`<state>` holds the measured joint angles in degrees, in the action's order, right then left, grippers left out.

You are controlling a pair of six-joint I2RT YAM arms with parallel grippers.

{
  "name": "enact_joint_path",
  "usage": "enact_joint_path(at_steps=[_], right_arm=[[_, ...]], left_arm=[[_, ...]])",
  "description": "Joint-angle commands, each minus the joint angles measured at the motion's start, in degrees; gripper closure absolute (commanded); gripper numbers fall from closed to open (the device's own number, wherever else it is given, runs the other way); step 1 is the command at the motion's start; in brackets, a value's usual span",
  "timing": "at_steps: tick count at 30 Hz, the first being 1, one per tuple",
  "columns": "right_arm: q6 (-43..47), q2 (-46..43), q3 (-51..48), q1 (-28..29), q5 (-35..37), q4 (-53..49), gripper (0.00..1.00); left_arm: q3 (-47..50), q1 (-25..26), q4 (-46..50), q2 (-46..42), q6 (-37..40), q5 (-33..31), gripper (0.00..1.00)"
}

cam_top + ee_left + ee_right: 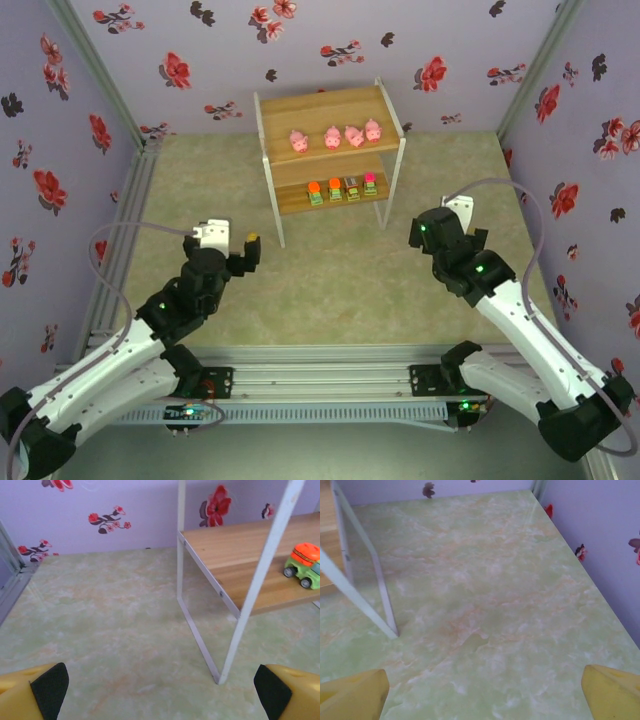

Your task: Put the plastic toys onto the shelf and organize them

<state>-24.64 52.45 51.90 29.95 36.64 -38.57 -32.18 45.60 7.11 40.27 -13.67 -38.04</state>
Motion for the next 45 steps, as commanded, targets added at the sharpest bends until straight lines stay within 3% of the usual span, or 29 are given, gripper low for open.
enact_joint_path(at_steps=[1, 8, 13, 18, 24, 28, 32, 39, 45], right_arm=[[0.2, 0.2, -2.4, -2.1, -1.1, 4.2, 0.00], [3.8, -2.4, -11.9, -4.8, 1.9, 18.6, 0.01], [9.7, -6.9, -21.1, -6.4, 1.1, 34.4, 0.00], [12.9, -4.9, -23.7, -8.3, 1.2, 39.5, 0.00], [14.5, -1.5, -28.0, -12.5, -1.1, 47.9, 0.01], [15.1, 0.9, -28.6, -15.1, -2.3, 50.9, 0.01], [16.1, 4.0, -28.8, -17.2, -3.1, 53.9, 0.01], [16.6, 8.8, -30.3, -19.7, -4.9, 61.6, 0.01], [19.2, 14.6, -30.9, -19.8, -6.6, 69.1, 0.01]], left_arm=[[2.5, -1.6, -6.2, 0.1, 3.8, -3.8, 0.00], [7.1, -8.3, -16.4, 3.6, 8.6, -3.6, 0.00], [8.9, -13.9, -18.1, 7.1, 8.1, 1.3, 0.00], [11.6, -18.5, -23.9, 8.1, 8.3, 6.7, 0.00], [11.7, -23.1, -27.3, 12.6, 9.9, 7.8, 0.00], [14.1, -26.3, -32.9, 12.2, 13.7, 14.1, 0.00], [16.4, -33.0, -37.3, 14.3, 13.9, 20.7, 0.00], [17.8, -43.2, -50.1, 25.8, 12.3, 30.3, 0.00], [16.2, -47.2, -58.3, 36.9, 10.5, 34.8, 0.00]])
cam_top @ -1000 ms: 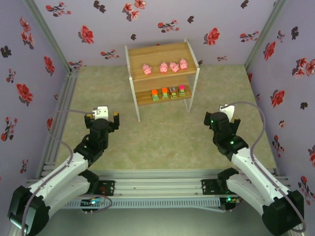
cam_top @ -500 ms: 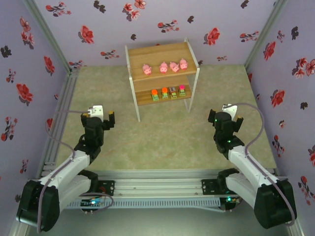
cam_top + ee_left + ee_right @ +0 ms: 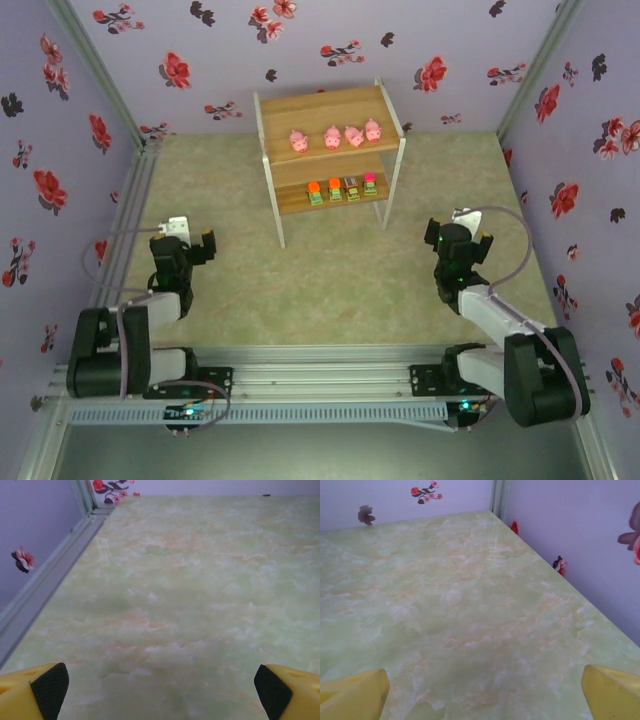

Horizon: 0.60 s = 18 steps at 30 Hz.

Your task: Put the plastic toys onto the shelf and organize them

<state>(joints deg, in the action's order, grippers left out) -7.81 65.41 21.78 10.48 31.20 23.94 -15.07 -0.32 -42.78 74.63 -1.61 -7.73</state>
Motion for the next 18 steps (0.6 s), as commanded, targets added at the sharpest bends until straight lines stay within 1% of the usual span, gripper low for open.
enact_joint_path(at_steps=[1, 3, 6, 7, 8, 10, 11, 14, 16, 18], right_arm=[[2.9, 2.5, -1.0, -0.3, -1.2, 8.1, 0.01], [3.5, 3.7, -1.3, -0.4, -1.5, 10.4, 0.01], [3.6, 5.9, -1.9, -1.0, -2.5, 14.2, 0.01], [4.0, 6.9, -1.9, -1.2, -2.6, 15.5, 0.01], [4.3, 7.8, -1.8, -1.3, -2.7, 16.3, 0.01], [5.1, 9.8, -1.8, -1.5, -3.8, 18.5, 0.01], [5.6, 11.0, -1.5, -1.6, -4.0, 19.5, 0.01], [7.2, 14.8, -2.0, -1.7, -4.6, 25.0, 0.01], [7.0, 16.1, -1.7, -2.0, -5.9, 24.9, 0.01], [6.5, 17.9, -2.4, -2.8, -7.4, 27.5, 0.01]], left_arm=[[-0.8, -1.7, -10.1, 3.9, -1.3, 5.8, 0.00], [-0.7, -2.1, -12.9, 6.7, -1.4, 6.6, 0.00], [-0.7, -4.2, -19.5, 13.7, -3.2, 9.0, 0.00], [-0.9, -5.2, -19.7, 14.1, -3.8, 11.4, 0.00], [-1.8, -5.6, -15.8, 13.0, -3.3, 12.5, 0.00], [-4.3, -5.5, -14.1, 14.0, -2.0, 15.4, 0.00], [-5.1, -5.1, -11.9, 13.5, -1.3, 15.5, 0.00], [-5.5, -4.8, -11.6, 13.7, -0.9, 15.8, 0.00], [-5.5, -4.8, -11.5, 13.7, -0.9, 15.8, 0.00], [-5.5, -4.8, -11.5, 13.7, -0.8, 15.8, 0.00]])
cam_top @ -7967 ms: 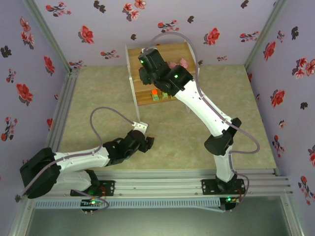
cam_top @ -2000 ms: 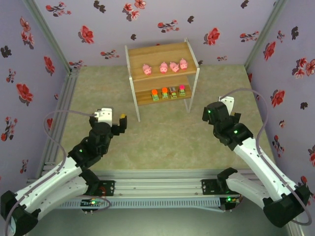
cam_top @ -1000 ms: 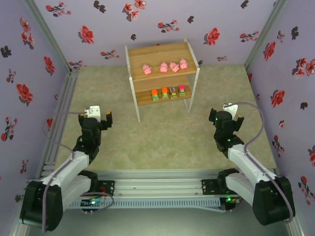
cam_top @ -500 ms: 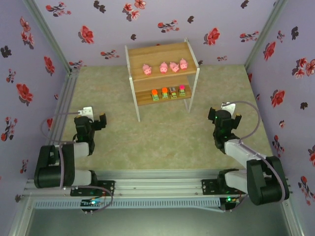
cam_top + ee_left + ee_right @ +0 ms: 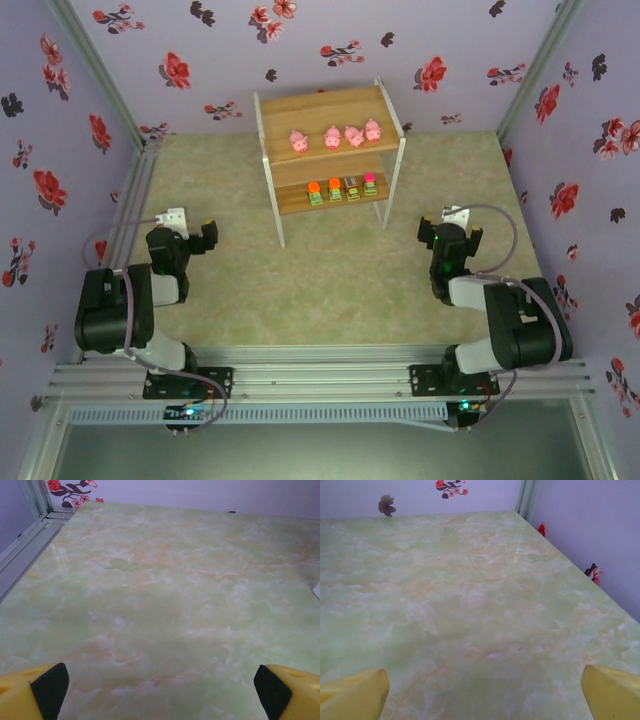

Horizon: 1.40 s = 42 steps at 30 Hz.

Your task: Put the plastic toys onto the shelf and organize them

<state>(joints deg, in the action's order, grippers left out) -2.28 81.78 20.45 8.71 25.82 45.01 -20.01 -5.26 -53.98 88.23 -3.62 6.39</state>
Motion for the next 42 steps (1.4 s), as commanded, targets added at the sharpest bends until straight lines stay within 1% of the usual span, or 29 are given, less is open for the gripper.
enact_joint_path(at_steps=[1, 3, 5, 6, 7, 9, 11, 13, 15, 23, 24, 26, 42], right_arm=[[0.5, 2.8, -1.3, -1.7, -2.9, 7.9, 0.01], [0.2, 4.9, -0.8, -2.8, -5.7, 9.6, 0.01], [-1.3, 5.1, 0.5, -4.5, -9.5, 5.6, 0.01], [-1.5, 7.0, 1.0, -5.0, -10.5, 6.6, 0.01], [-1.2, 8.9, 0.8, -5.4, -11.5, 10.1, 0.00], [-2.4, 7.0, 2.5, -6.5, -13.2, 3.2, 0.01], [-2.2, 8.4, 1.6, -6.6, -13.3, 7.3, 0.01], [-2.4, 7.3, 2.3, -6.6, -13.4, 4.2, 0.01], [-2.2, 8.0, 2.0, -6.6, -13.4, 6.0, 0.01], [-2.6, 7.7, 2.2, -6.9, -13.4, 5.1, 0.01], [-2.6, 7.7, 2.2, -6.9, -13.5, 5.2, 0.01], [-2.6, 7.7, 2.1, -6.9, -13.5, 5.2, 0.01], [-2.5, 7.6, 2.0, -6.9, -13.4, 5.3, 0.01]], left_arm=[[-0.6, 0.2, -0.3, 0.1, 1.2, 1.7, 0.00], [-0.6, 0.2, -0.2, 0.1, 1.3, 1.7, 0.00], [-0.9, 0.3, 0.3, 0.1, 1.4, 1.6, 0.00], [-1.0, 0.4, 0.5, 0.0, 1.4, 1.5, 0.00], [-1.0, 0.5, 0.5, 0.0, 1.4, 1.4, 0.00], [-1.3, 0.7, 1.2, 0.0, 1.4, 0.8, 0.00], [-1.6, 1.0, 1.8, 0.0, 1.4, -0.1, 0.00], [-1.7, 1.2, 2.0, 0.0, 1.4, -0.7, 0.00], [-1.7, 1.3, 2.0, 0.0, 1.4, -0.9, 0.00], [-2.0, 1.6, 2.6, 0.0, 1.4, -0.8, 0.00], [-2.0, 1.7, 2.8, 0.0, 3.1, -0.8, 0.00], [-2.2, 2.2, 3.1, 0.0, 3.6, -0.8, 0.00], [-2.2, 2.2, 3.1, 0.0, 3.6, -0.8, 0.00]])
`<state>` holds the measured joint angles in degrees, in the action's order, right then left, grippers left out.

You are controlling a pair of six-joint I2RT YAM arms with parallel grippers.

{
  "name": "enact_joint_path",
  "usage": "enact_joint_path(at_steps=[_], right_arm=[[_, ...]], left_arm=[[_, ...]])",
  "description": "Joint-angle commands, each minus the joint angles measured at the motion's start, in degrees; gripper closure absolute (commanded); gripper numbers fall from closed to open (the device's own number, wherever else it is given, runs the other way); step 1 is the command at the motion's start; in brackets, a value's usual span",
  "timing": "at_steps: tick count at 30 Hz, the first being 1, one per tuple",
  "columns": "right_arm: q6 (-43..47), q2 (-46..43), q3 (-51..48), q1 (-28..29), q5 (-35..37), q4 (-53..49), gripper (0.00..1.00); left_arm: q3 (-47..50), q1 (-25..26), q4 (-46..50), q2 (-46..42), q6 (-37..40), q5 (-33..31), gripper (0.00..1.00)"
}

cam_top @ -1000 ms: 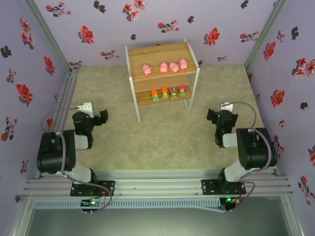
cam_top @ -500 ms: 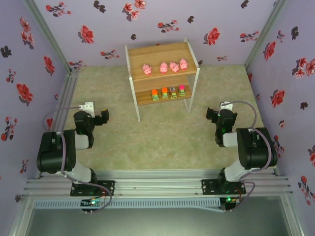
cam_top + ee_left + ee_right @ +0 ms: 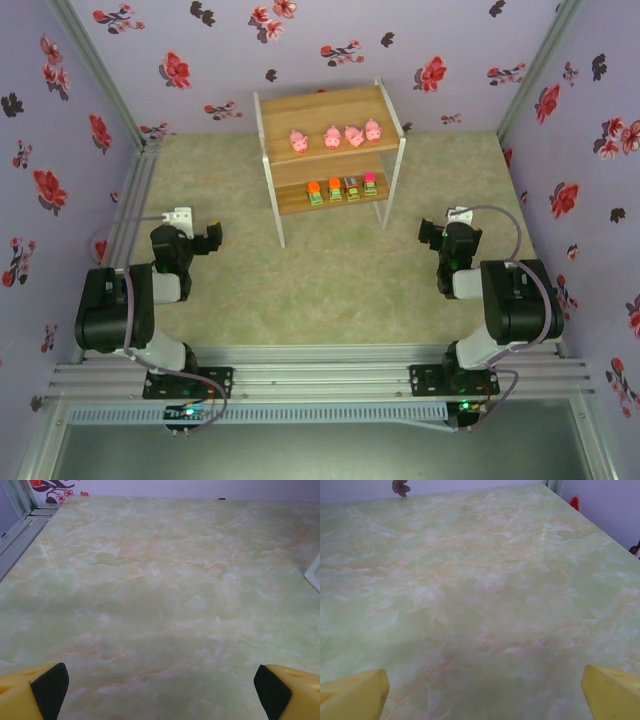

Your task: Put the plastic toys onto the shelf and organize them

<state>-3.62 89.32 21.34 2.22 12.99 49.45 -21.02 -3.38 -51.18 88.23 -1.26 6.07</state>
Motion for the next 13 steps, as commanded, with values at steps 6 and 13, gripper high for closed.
enact_joint_path(at_steps=[6, 13], right_arm=[[-1.2, 0.1, 1.1, -0.4, -0.6, 0.9, 0.01], [-1.2, 0.1, 1.0, -0.4, -0.6, 1.0, 0.01]], left_arm=[[-1.3, 0.3, 0.5, 0.0, 1.3, -0.5, 0.00], [-1.2, 0.3, 0.2, 0.0, 1.2, -0.5, 0.00]])
